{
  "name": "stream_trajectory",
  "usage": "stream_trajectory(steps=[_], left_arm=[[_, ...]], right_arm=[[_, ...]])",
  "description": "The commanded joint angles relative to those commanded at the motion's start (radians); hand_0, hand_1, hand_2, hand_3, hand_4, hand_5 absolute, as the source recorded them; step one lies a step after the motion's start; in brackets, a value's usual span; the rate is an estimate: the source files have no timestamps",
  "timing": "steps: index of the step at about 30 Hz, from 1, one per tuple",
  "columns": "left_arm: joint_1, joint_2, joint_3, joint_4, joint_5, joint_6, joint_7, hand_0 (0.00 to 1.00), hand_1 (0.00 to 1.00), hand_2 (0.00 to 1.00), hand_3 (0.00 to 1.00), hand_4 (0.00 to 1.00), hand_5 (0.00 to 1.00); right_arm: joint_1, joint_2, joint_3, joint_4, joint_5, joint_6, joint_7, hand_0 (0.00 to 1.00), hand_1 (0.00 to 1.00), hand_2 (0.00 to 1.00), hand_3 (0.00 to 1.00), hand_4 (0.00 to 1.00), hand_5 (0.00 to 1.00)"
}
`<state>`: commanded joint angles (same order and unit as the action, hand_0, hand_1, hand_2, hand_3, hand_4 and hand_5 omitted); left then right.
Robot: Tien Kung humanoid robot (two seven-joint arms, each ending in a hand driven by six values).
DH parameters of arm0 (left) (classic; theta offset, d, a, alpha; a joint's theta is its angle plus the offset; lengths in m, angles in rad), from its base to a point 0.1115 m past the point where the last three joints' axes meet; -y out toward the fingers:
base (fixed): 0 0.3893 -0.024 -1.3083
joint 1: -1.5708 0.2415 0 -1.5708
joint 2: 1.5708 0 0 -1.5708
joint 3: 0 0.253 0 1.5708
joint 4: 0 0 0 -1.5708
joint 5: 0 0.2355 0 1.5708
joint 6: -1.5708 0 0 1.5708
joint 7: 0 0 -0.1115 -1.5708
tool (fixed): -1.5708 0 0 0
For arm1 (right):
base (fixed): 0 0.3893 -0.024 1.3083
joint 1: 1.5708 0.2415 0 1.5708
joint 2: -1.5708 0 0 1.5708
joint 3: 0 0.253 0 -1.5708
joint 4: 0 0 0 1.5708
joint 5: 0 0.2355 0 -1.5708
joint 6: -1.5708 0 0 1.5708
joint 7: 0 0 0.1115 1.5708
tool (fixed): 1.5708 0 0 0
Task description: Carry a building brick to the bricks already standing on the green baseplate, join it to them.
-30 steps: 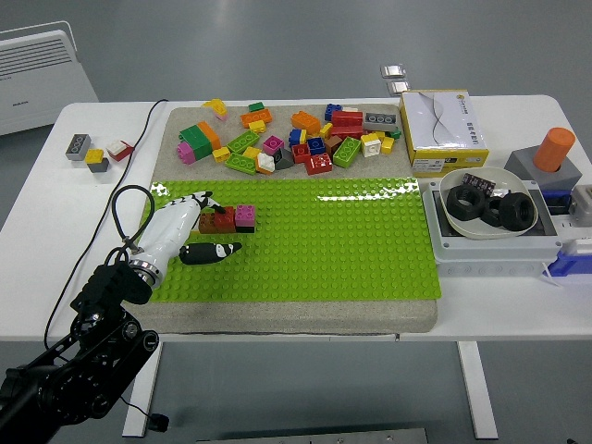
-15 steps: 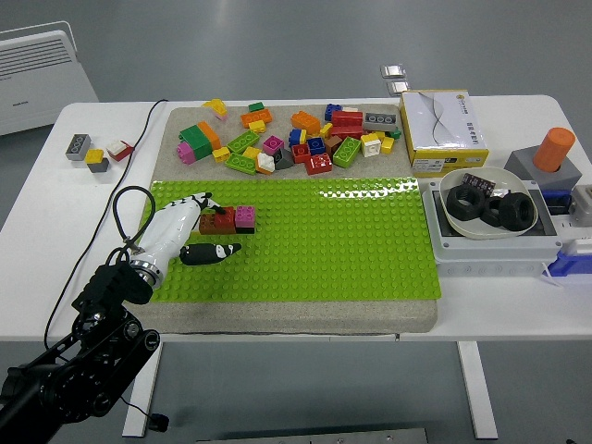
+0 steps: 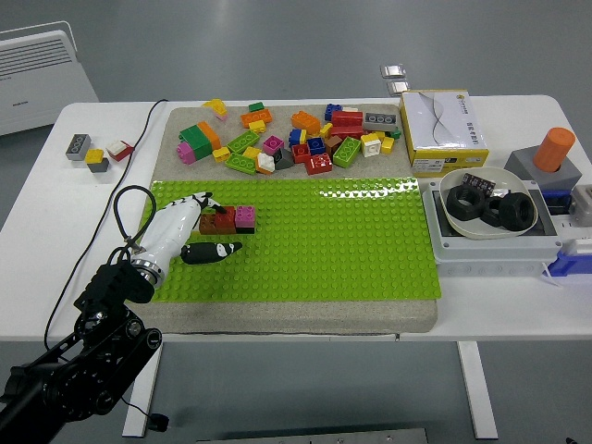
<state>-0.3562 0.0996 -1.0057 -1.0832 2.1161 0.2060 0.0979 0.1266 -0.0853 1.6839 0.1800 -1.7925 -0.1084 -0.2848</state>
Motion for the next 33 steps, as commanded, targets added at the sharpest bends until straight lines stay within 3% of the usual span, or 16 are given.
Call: stream_trajectory(steps=[33], left_arm=[[0.012,0.007,0.012,0.008,-0.002,0.02,0.005,0.926,0.916,0.922,0.633,0.921,0.425]], right_arm=[[-0.006,0.004,0.011,0.0,-0.008,0.0,0.0,0.521,0.542,0.745,0.831,0.942,0.998]])
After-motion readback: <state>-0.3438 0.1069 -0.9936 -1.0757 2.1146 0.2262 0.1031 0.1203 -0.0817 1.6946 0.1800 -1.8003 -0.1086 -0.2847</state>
